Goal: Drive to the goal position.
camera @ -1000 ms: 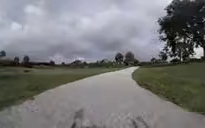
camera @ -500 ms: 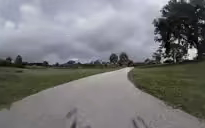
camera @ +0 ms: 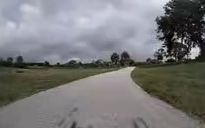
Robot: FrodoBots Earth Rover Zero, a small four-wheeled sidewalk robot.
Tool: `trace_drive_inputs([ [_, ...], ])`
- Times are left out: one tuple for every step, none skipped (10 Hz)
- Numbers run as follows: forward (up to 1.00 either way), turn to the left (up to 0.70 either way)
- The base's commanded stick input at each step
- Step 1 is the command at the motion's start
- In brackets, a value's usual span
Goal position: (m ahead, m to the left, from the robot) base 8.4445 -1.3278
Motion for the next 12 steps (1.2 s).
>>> trace_drive_inputs([
  [0.70,0.00],
  [0.70,0.00],
  [0.70,0.00],
  [0.70,0.00],
  [0.70,0.00],
  [0.70,0.00],
  [0.70,0.00],
  [0.70,0.00],
  [0.70,0.00],
  [0.70,0.00],
  [0.70,0.00],
  [0.70,0.00],
])
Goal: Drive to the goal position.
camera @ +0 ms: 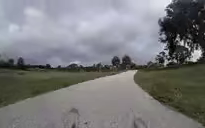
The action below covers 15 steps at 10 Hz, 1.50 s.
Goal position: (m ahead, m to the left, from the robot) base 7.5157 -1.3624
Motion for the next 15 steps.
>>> trace_drive_inputs([
  [0.70,0.00],
  [0.70,0.00],
  [0.70,-0.02],
  [0.70,-0.05],
  [0.70,-0.07],
  [0.70,-0.10],
  [0.70,-0.13],
  [0.70,-0.16],
  [0.70,-0.19],
  [0.70,-0.22],
  [0.70,-0.22],
  [0.70,-0.17],
  [0.70,-0.13],
  [0.70,-0.08],
  [0.70,-0.03],
])
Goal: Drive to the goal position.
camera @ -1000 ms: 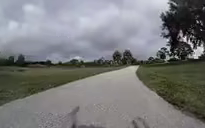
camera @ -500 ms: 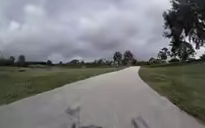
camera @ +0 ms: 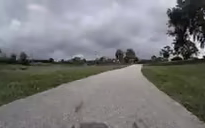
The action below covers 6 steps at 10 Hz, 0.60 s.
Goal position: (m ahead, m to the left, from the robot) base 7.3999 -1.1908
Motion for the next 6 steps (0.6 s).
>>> trace_drive_inputs([
  [0.70,0.00],
  [0.70,0.00],
  [0.70,0.00],
  [0.70,0.00],
  [0.70,0.00],
  [0.70,0.00],
])
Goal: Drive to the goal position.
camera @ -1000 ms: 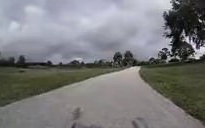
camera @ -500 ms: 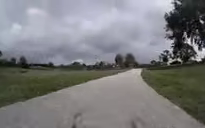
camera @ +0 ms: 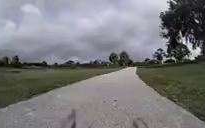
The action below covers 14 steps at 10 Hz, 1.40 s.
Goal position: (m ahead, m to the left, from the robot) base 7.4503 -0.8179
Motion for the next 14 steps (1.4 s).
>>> trace_drive_inputs([
  [0.70,0.00],
  [0.70,-0.02],
  [0.70,-0.12],
  [0.70,-0.19],
  [0.70,-0.24],
  [0.70,-0.28],
  [0.70,-0.32],
  [0.70,-0.32],
  [0.70,-0.24],
  [0.70,-0.16],
  [0.70,-0.08],
  [0.70,-0.01],
  [0.70,0.00],
  [0.70,0.00],
])
